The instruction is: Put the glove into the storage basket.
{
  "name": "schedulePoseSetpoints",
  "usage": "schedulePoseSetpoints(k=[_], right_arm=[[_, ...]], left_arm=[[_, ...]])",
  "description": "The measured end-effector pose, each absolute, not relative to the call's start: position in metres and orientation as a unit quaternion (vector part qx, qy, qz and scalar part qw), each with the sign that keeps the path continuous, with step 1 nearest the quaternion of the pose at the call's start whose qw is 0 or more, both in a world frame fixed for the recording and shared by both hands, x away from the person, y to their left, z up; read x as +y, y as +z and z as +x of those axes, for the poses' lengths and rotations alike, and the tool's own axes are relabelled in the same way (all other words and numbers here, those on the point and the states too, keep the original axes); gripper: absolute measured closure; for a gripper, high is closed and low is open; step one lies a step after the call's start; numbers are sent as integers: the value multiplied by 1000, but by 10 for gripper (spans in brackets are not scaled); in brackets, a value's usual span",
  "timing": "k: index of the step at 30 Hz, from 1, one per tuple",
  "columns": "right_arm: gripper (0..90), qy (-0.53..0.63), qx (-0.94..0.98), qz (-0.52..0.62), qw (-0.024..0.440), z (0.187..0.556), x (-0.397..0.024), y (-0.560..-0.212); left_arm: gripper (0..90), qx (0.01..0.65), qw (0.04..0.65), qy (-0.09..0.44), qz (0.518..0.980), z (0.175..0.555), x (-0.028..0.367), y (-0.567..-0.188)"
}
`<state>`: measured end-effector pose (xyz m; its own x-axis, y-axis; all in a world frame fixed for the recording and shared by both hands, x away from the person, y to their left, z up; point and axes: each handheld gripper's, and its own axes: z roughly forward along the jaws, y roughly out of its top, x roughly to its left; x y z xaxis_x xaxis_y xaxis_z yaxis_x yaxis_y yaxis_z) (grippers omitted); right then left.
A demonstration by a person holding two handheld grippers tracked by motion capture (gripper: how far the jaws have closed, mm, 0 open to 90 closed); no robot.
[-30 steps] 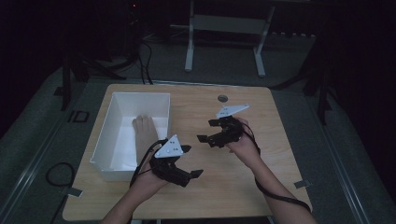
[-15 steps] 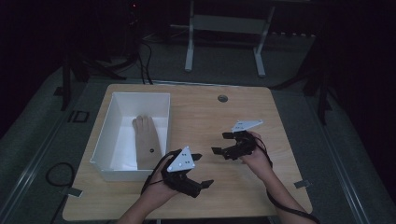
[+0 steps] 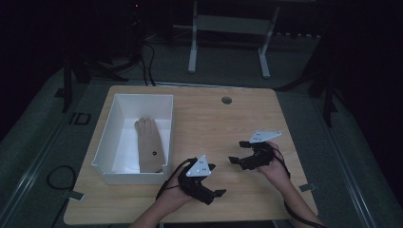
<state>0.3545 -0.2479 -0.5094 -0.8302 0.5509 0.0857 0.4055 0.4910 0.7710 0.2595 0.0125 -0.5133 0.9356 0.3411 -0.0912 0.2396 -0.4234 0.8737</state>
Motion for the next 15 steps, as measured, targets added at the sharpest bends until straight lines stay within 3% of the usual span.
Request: schedulePoseSetpoints(k=[15], right_arm=[[140,420,853,298,90,342,-276,-536]], left_arm=[[135,174,500,35,848,273,-3,-544]])
